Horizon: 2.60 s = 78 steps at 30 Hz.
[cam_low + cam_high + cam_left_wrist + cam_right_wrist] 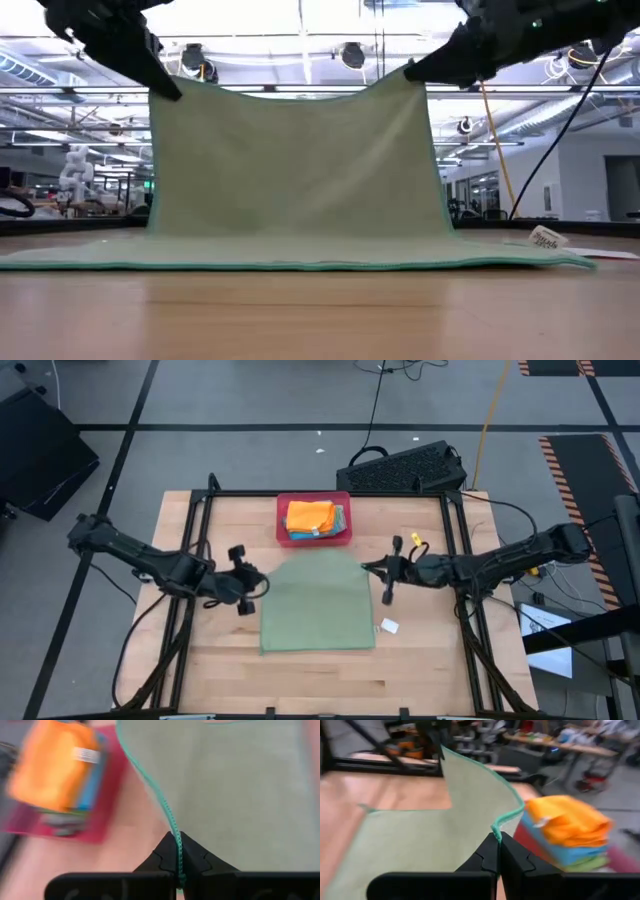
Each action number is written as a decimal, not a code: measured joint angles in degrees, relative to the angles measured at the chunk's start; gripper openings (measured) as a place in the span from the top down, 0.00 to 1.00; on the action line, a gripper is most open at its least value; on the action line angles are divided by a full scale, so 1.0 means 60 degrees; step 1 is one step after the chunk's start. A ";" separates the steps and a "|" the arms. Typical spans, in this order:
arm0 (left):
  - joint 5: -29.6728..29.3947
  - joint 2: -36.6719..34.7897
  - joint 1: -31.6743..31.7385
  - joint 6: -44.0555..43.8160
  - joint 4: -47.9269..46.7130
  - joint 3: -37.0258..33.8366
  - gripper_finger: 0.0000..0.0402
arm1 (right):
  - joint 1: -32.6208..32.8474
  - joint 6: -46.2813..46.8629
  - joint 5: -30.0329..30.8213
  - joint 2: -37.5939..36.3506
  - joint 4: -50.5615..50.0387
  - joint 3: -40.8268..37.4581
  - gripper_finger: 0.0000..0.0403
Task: Fold microfiber towels
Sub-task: Fold the light green towel
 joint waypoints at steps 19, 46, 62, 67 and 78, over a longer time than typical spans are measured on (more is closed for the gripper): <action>0.1647 0.2601 -0.2180 -0.2408 0.0953 0.0000 0.99 | 0.1542 0.4787 -0.2320 0.0128 0.0517 -0.1820 1.00; 0.0376 0.2967 -0.2337 -0.3139 0.0162 0.0000 0.99 | 0.2303 0.6321 -0.3267 0.4329 0.5514 -0.2275 0.99; 0.1378 0.2964 -0.2839 -0.4188 0.0915 0.0000 0.72 | 0.3230 0.6369 -0.3753 0.4528 0.5502 -0.2270 0.67; 0.1166 0.3101 -0.3161 -0.4072 0.2214 0.0000 0.59 | 0.3557 0.6256 -0.3122 0.4528 0.5499 -0.2270 0.60; -0.1323 0.3437 -0.3439 -0.6896 -0.0011 -0.0004 0.55 | 0.3409 0.6037 -0.0294 0.4528 0.5129 -0.1868 0.60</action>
